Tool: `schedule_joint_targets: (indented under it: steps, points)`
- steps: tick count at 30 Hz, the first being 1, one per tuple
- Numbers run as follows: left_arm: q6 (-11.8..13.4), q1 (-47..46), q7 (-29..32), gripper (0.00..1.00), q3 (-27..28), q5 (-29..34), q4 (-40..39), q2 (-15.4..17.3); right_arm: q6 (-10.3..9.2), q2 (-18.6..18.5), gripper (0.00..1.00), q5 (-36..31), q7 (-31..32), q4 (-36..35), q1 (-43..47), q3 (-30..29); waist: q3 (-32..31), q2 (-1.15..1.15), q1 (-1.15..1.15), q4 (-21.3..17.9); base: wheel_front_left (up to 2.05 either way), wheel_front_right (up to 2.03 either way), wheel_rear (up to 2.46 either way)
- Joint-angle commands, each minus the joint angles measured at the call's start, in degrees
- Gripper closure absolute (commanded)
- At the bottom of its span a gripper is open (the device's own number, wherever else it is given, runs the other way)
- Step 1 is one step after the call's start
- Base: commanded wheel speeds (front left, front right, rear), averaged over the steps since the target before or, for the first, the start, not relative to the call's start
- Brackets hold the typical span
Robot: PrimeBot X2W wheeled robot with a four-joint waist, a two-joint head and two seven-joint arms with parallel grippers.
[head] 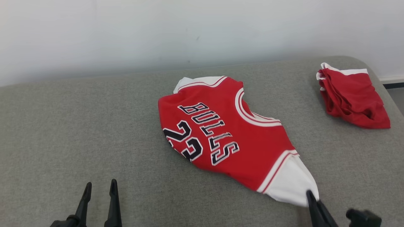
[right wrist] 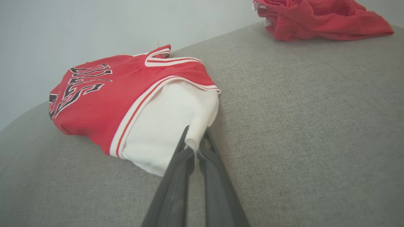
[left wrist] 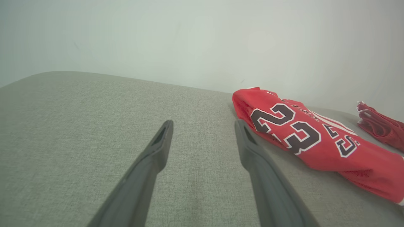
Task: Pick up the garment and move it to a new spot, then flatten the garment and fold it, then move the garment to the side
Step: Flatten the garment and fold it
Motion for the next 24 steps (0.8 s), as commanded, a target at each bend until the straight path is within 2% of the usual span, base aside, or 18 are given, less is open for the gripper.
schedule_joint_targets:
  steps: [1,5,9,10,11,12,18,24]
  points:
    - [0.1,-0.1,-0.1,0.0,-0.1,0.4,-0.1,-0.1,-0.12,0.6,1.0,-0.1,0.5,-1.0,1.6,-0.6,0.1,0.0,0.0,-0.5,0.0,0.0,0.0]
    - [0.1,-0.3,-0.1,0.0,-0.3,0.7,-0.1,-0.1,-0.12,2.0,1.0,-1.1,3.3,-4.7,8.7,-2.8,0.3,0.0,0.0,-0.6,0.0,0.0,0.0]
    - [0.1,-0.4,-0.1,0.0,-0.3,0.9,0.0,-0.1,-0.12,3.4,1.0,-2.2,5.3,-6.7,11.8,-4.2,0.3,0.0,0.0,-0.6,0.0,0.0,0.0]
    - [0.1,-0.3,-0.1,0.0,-0.3,0.9,0.2,0.0,-0.12,3.3,0.97,-3.3,5.1,-7.2,11.7,-4.7,0.3,0.0,0.0,-0.5,0.0,0.0,0.0]
    - [0.1,-0.3,-0.1,0.0,-0.5,0.9,0.3,0.0,-0.12,3.2,0.19,-4.6,4.7,-7.7,11.5,-5.3,0.3,0.0,0.0,-0.4,0.0,0.0,0.0]
    - [0.1,-0.3,-0.1,0.0,-0.6,0.9,0.4,-0.1,-0.12,3.4,0.0,-5.8,4.3,-8.2,11.3,-5.8,0.2,0.0,0.0,-0.3,0.0,0.0,0.0]
    - [0.1,-0.1,-0.1,0.0,-1.0,0.7,0.7,-0.1,-0.12,3.9,0.0,-10.5,1.6,-12.7,9.2,-9.3,-0.5,0.0,0.0,0.7,0.0,0.0,0.0]
    - [0.1,0.6,-0.1,0.0,-0.6,0.5,0.7,-0.1,-0.13,4.7,0.0,-12.5,-0.6,-16.4,6.6,-8.3,-1.2,0.0,0.0,1.3,0.0,0.0,0.0]
